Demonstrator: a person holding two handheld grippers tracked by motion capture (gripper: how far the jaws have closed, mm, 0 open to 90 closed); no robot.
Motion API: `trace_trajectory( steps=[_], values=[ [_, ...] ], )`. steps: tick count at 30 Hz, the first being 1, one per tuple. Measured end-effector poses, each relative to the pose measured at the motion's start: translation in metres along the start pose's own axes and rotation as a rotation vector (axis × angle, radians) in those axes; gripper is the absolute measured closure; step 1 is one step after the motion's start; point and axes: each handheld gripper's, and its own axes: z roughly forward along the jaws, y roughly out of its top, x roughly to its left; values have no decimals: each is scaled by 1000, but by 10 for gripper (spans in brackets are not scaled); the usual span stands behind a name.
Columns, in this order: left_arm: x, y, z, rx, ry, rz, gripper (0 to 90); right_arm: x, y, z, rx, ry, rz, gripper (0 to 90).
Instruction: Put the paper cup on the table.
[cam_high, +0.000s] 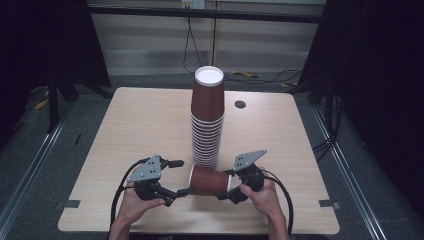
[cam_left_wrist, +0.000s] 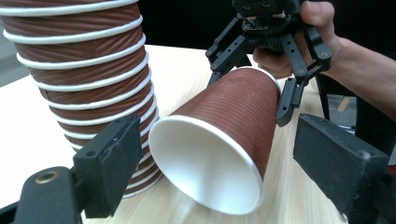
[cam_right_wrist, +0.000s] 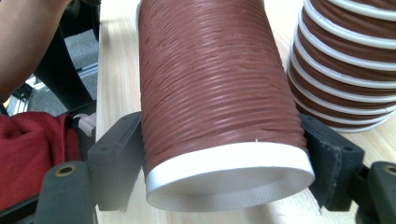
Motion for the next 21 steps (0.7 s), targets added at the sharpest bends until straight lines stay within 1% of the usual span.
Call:
trace_trajectory(
  steps=[1, 2, 3, 4, 5, 6, 7, 8, 9, 10, 11, 12, 13, 14, 15, 16, 17, 18, 19, 20, 21],
  values=[
    [0, 0, 0, 0, 0, 0, 155, 0, 0, 0, 0, 0, 0, 227],
    [0, -2, 0, -10, -4, -11, 155, 0, -3, -1, -26, 14, 4, 226],
    [0, -2, 0, -10, -4, -11, 155, 0, -3, -1, -36, 12, 1, 226],
    [0, -2, 0, -14, -11, -14, 155, 0, -3, -1, -36, 12, 1, 226],
    [-1, -3, 1, -24, -18, -12, 155, 0, -4, -2, -45, 22, 3, 226],
    [-3, -3, 1, -34, -23, -16, 156, 0, -5, -1, -77, 33, -2, 226],
    [-3, -3, 1, -34, -23, -16, 156, 1, -6, -1, -84, 40, -3, 226],
    [-3, -3, 1, -45, -14, -13, 156, 1, -6, -1, -93, 37, -8, 226],
    [-3, -3, 1, -45, -14, -13, 156, 2, -7, -1, -105, 38, -7, 226],
    [-3, -4, 1, -58, -19, -18, 156, 2, -7, -1, -115, 41, -6, 226],
    [-3, -4, 0, -57, -11, -22, 155, 2, -7, -1, -126, 41, -10, 226],
    [-2, -5, 0, -66, -20, -30, 155, 2, -8, -2, -139, 40, -13, 226],
    [-2, -5, 0, -66, -20, -30, 154, 2, -8, -2, -139, 40, -13, 226],
    [-2, -6, -1, -70, -30, -36, 155, 3, -8, -2, -160, 48, -18, 226],
    [-2, -6, -1, -70, -30, -36, 154, 3, -8, -2, -160, 48, -18, 226],
    [-2, -6, -1, -77, -35, -39, 154, 3, -9, -2, -174, 47, -24, 226],
    [-2, -7, 0, -81, -37, -49, 155, 5, -9, -3, -195, 41, -40, 226],
    [-2, -7, 0, -81, -37, -49, 154, 5, -9, -3, -195, 41, -40, 226],
    [-2, -9, 0, -91, -42, -59, 154, 7, -10, -3, -212, 36, -49, 226],
    [-1, -10, 1, -91, -24, -63, 154, 7, -10, -3, -216, 38, -49, 226],
    [0, -10, 1, -85, -38, -68, 154, 8, -11, -3, -220, 41, -50, 227]
  ],
)
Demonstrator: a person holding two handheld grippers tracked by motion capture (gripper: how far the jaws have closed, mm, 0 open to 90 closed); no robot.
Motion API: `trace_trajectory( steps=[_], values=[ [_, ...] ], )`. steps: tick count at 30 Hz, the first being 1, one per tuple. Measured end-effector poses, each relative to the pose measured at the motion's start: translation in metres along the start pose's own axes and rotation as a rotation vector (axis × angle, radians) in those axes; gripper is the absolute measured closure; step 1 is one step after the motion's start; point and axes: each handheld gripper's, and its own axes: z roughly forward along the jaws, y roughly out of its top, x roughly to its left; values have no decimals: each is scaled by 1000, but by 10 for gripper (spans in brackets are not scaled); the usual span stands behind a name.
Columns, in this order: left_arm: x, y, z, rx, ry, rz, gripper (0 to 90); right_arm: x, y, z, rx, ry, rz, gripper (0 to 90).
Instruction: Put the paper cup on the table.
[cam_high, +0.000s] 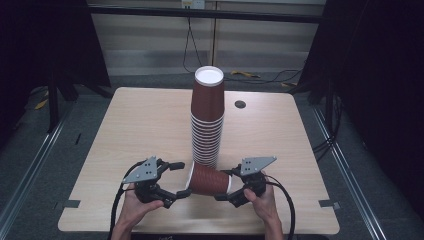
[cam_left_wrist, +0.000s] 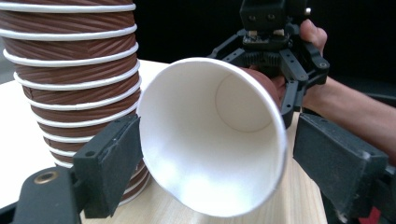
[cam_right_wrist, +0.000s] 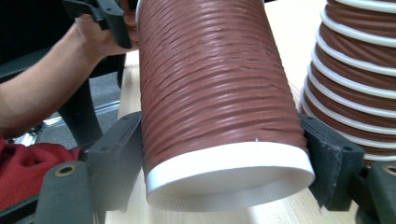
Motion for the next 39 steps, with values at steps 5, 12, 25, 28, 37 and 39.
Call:
trace_trajectory(
  steps=[5, 12, 25, 28, 37, 39],
  values=[
    [4, -2, 3, 0, -22, -13, 142, 2, 1, -2, -22, 6, -16, 227],
    [7, -4, 9, 6, -25, -38, 7, 3, 2, -2, -27, 14, -28, 227],
    [6, -5, 18, -2, -62, -34, 33, 4, 8, 4, -19, 30, -50, 227],
    [7, -4, 20, -8, -79, -48, 31, 3, 8, 5, -11, 34, -56, 227],
    [6, -3, 29, -6, -92, -49, 12, 4, 8, 9, -8, 46, -65, 227],
    [5, -2, 28, -12, -89, -43, 26, 3, 7, 9, -18, 56, -63, 228]
  ],
)
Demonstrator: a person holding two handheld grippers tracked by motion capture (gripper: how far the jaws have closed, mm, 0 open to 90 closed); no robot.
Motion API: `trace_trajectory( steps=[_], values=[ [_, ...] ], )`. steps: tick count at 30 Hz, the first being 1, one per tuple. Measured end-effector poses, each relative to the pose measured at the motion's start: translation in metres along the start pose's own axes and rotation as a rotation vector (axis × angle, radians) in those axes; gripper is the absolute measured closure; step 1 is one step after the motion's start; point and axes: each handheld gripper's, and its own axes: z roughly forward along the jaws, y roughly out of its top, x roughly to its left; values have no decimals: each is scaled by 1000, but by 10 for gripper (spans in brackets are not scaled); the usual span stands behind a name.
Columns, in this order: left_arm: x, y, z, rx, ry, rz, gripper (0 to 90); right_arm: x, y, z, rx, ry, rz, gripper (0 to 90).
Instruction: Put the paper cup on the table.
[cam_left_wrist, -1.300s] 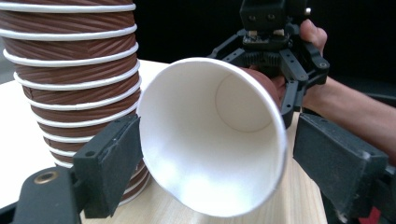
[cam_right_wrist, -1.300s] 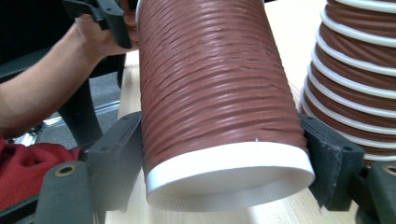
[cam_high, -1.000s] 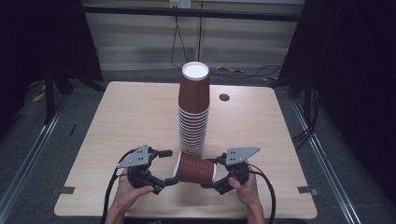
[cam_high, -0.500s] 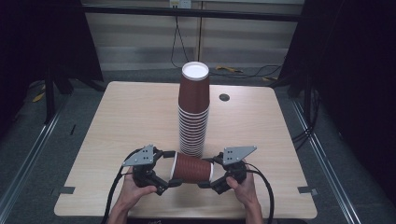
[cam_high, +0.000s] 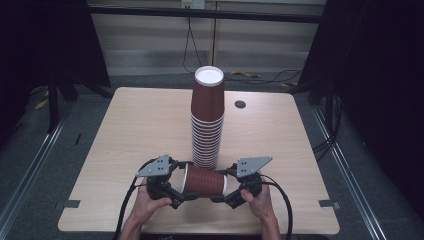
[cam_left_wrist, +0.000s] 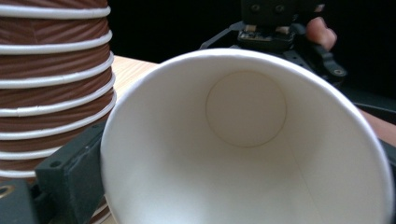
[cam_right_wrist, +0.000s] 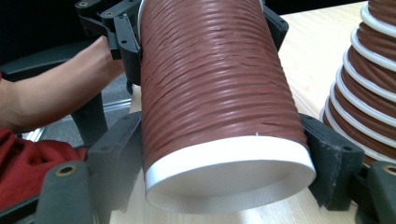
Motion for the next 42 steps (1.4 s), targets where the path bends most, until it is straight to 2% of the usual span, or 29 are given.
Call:
trace_trajectory(
  steps=[2, 3, 5, 11, 19, 20, 25, 29, 30, 32, 33, 34, 38, 40, 41, 42],
  values=[
    [0, 0, 0, 5, 3, 1, 32, -1, 0, 0, 1, 6, 2, 227],
    [-2, 1, -1, 10, 26, 4, 32, -1, 0, 0, 1, 6, 2, 227],
    [-1, 1, -1, 8, 3, 2, 35, -2, -2, 1, -6, 13, 8, 224],
    [-2, 4, -1, 22, 32, 9, 41, -3, -5, 5, -5, 11, 15, 213],
    [-2, 11, -1, 61, 49, 33, 42, -2, -8, 5, -25, -12, 26, 156],
    [-2, 11, -1, 61, 54, 31, 42, -2, -10, 5, -31, -30, 26, 139],
    [1, 11, -5, 82, 71, 22, 42, -2, -12, 3, -47, -47, 35, 135],
    [3, 11, -9, 90, 95, 13, 41, -2, -16, -1, -78, -84, 52, 135],
    [5, 11, -13, 101, 104, 15, 41, -3, -18, -3, -94, -113, 73, 133],
    [6, 10, -14, 103, 106, 13, 41, -3, -21, -4, -101, -132, 89, 134],
    [6, 11, -16, 107, 111, 12, 41, -3, -21, -4, -101, -132, 89, 134],
    [7, 11, -18, 113, 130, 16, 41, -2, -21, -4, -87, -181, 84, 134],
    [10, 11, -22, 122, 148, 10, 41, -2, -21, -4, -100, -202, 78, 134],
    [10, 11, -25, 126, 157, 10, 40, -1, -21, -5, -112, -245, 84, 134],
    [10, 11, -27, 132, 159, 12, 40, -1, -21, -5, -112, -245, 84, 134],
    [10, 11, -30, 132, 167, 8, 40, -2, -22, -7, -124, -276, 91, 133]
  ],
)
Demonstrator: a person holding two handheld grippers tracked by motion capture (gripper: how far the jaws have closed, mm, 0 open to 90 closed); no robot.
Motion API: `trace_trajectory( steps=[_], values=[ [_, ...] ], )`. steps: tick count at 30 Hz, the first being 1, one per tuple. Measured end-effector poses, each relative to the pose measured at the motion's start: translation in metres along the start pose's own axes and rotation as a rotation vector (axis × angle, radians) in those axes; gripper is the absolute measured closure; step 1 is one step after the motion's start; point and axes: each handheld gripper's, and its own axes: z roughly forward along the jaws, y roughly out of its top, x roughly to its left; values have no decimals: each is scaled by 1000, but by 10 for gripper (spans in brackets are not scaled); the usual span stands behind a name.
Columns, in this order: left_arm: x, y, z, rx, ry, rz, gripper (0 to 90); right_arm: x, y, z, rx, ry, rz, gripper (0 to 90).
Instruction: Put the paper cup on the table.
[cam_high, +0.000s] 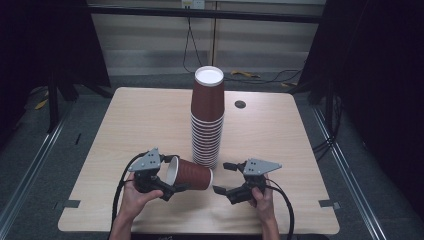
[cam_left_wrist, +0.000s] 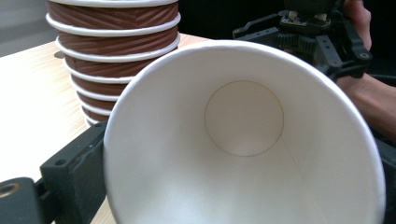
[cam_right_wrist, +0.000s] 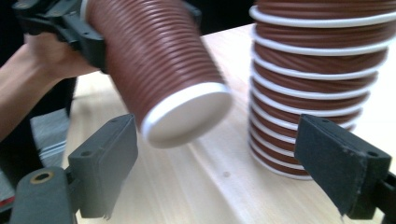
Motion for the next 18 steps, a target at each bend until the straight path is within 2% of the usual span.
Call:
trace_trajectory(
  steps=[1, 2, 3, 4, 8, 10, 12, 13, 14, 15, 16, 18],
  values=[
    [0, 0, 0, 0, 0, 0, 40, 0, 0, 0, 0, 0, 0, 133],
    [1, 0, -3, 10, 9, 1, 40, 0, -1, -2, -15, -42, -6, 133],
    [1, 0, -3, 10, 9, 1, 40, 0, -1, -2, -15, -42, -6, 133],
    [2, 0, -6, 23, 15, 0, 40, 1, -3, -5, -46, -103, -13, 133],
    [4, 0, -11, 34, 30, -3, 40, 0, -10, -10, -104, -255, 2, 133],
    [6, 1, -14, 50, 45, -5, 40, -2, -13, -12, -117, -295, 26, 133],
    [8, 2, -16, 66, 60, -4, 40, -3, -18, -11, -122, -360, 44, 134],
    [9, 3, -18, 69, 62, -6, 40, -3, -18, -11, -122, -360, 44, 134],
    [11, 4, -21, 85, 74, -5, 40, -4, -21, -11, -138, -428, 54, 137],
    [11, 4, -21, 85, 74, -5, 40, -4, -21, -11, -138, -428, 54, 137],
    [12, 4, -22, 100, 81, -10, 40, -5, -25, -11, -163, -465, 58, 135],
    [14, 4, -24, 112, 94, -12, 40, -5, -27, -10, -175, -507, 49, 134]
  ],
)
